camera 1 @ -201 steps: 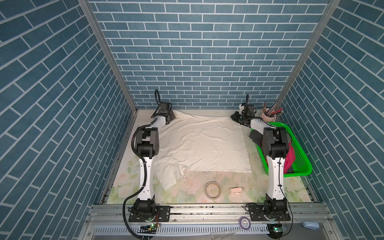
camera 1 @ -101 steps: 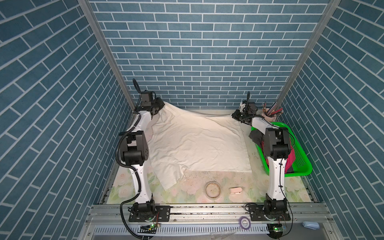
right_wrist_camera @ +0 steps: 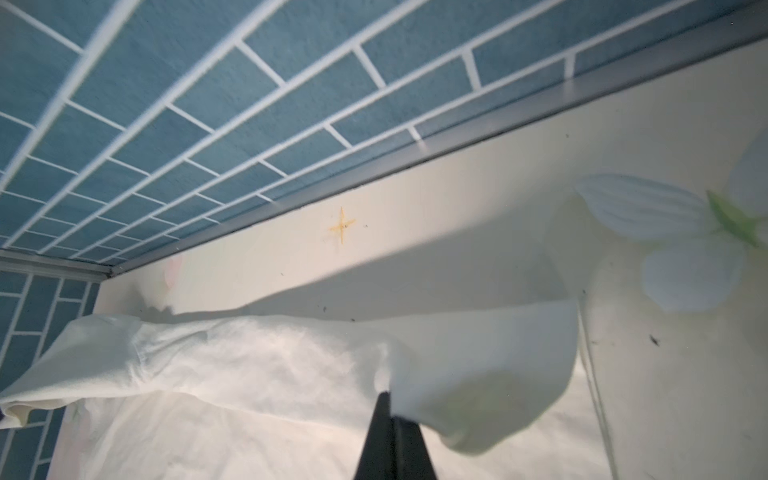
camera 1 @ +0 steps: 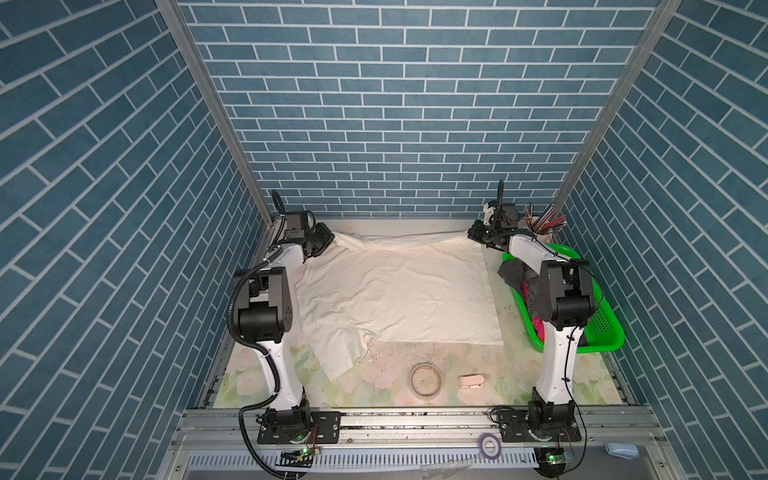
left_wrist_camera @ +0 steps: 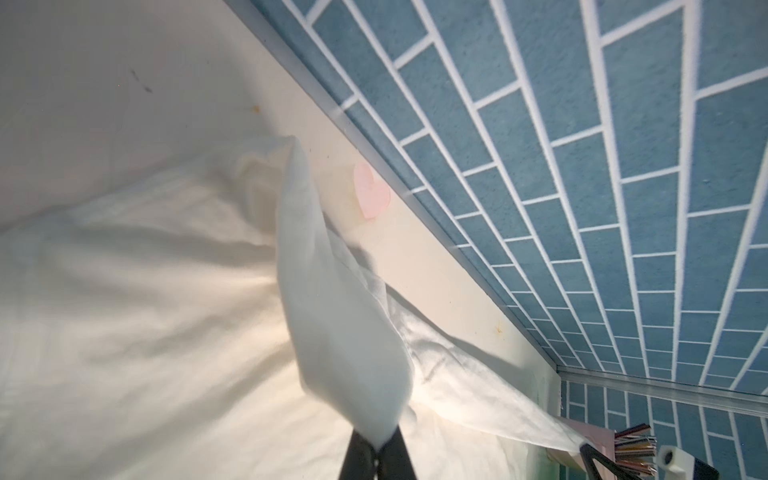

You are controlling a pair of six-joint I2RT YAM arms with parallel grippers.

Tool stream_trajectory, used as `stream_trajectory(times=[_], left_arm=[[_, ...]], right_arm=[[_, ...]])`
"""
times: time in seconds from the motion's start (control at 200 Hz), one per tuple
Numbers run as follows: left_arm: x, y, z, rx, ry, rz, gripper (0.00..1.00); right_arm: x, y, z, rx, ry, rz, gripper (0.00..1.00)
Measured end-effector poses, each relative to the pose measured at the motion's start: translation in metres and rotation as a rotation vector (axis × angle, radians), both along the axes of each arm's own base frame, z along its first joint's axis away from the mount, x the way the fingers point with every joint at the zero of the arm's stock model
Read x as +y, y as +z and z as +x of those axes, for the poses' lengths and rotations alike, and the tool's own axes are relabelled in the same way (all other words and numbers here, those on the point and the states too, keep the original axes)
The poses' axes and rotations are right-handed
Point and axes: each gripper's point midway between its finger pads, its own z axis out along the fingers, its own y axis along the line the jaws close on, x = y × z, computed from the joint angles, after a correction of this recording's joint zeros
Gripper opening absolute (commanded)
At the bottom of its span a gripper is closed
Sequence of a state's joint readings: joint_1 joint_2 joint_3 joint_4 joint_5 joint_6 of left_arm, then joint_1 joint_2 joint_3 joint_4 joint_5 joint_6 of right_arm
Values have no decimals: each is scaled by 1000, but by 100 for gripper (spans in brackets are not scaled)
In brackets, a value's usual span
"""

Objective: Fold and stack the t-shirts

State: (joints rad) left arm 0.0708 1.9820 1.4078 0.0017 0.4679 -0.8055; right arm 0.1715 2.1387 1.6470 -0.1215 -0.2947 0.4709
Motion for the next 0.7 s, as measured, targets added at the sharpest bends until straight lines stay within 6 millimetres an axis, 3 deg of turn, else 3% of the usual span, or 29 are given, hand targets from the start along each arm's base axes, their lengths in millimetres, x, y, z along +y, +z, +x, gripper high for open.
stream_trajectory(times=[0.195,0.525,0.695], left_arm=[[0,7,-19,-18,5,-57,0],[-3,16,-41,-14,-25,-130,0],[-8,24,-67,-19,-46,-141,0]], right_arm=[[-11,-10,-28,47,-1,-81,0],[-22,7,-57,33,9,-148,0],[-29,-12,-84,84,10,-167,0]])
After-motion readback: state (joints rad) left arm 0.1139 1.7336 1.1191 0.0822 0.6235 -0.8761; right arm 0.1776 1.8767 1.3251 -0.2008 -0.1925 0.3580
